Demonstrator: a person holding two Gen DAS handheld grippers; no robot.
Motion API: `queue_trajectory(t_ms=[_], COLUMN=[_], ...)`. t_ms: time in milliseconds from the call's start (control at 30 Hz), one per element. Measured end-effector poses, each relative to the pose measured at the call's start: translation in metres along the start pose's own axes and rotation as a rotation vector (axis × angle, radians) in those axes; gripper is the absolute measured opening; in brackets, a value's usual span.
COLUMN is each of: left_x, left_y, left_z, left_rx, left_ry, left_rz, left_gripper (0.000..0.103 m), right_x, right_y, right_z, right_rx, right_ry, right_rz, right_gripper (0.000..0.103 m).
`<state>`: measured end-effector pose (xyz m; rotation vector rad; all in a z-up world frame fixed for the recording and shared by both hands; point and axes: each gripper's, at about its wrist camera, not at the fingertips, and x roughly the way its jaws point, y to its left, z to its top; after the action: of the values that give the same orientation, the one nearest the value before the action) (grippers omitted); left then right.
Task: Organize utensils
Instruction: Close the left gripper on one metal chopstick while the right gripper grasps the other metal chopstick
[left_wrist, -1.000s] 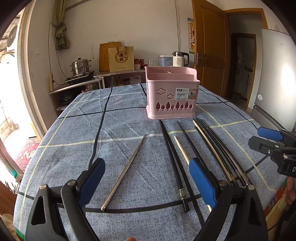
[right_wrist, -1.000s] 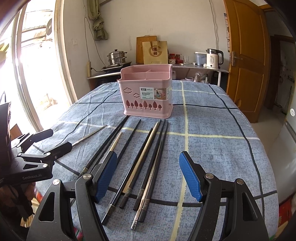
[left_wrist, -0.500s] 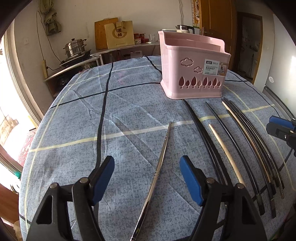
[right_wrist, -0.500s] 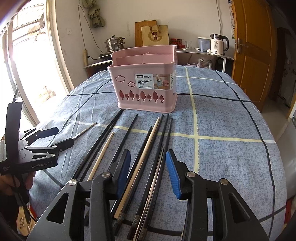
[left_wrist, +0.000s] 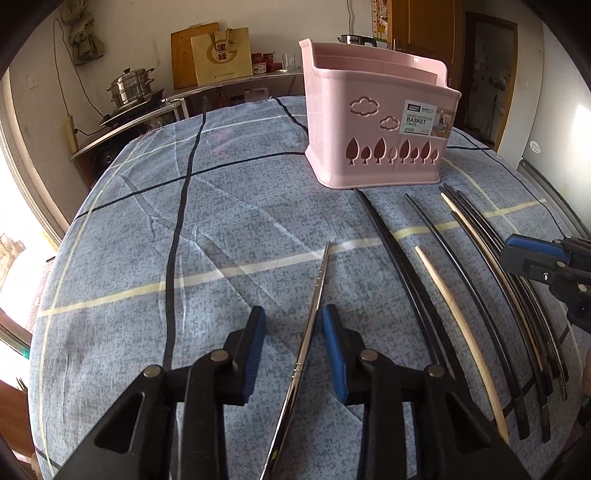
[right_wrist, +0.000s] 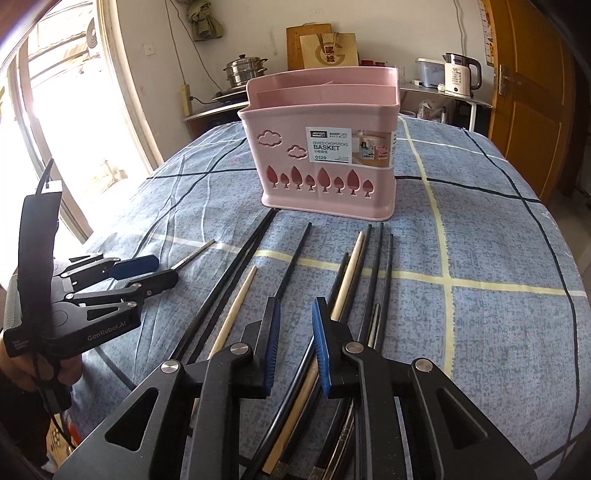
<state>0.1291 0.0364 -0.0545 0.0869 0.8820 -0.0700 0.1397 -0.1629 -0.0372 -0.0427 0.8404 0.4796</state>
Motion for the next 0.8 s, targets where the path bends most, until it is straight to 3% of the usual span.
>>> queue_trajectory(t_ms=[167, 800], left_x=[0.001, 0.001], left_y=[-0.003, 0.001], left_z=[0.002, 0.001], left_rx=[0.002, -0.013], left_ry=[-0.004, -0.007], left_rz=[-0.008, -0.020], left_gripper=[0.016, 0.016], right_x=[0.004, 0.006], right_y=[-0.014, -0.040], right_z=[-0.006, -0.010], right_rx=[0.026, 0.081], right_ry=[0.039, 0.056], right_rz=[-0.037, -0.065], right_gripper=[0.015, 0.010])
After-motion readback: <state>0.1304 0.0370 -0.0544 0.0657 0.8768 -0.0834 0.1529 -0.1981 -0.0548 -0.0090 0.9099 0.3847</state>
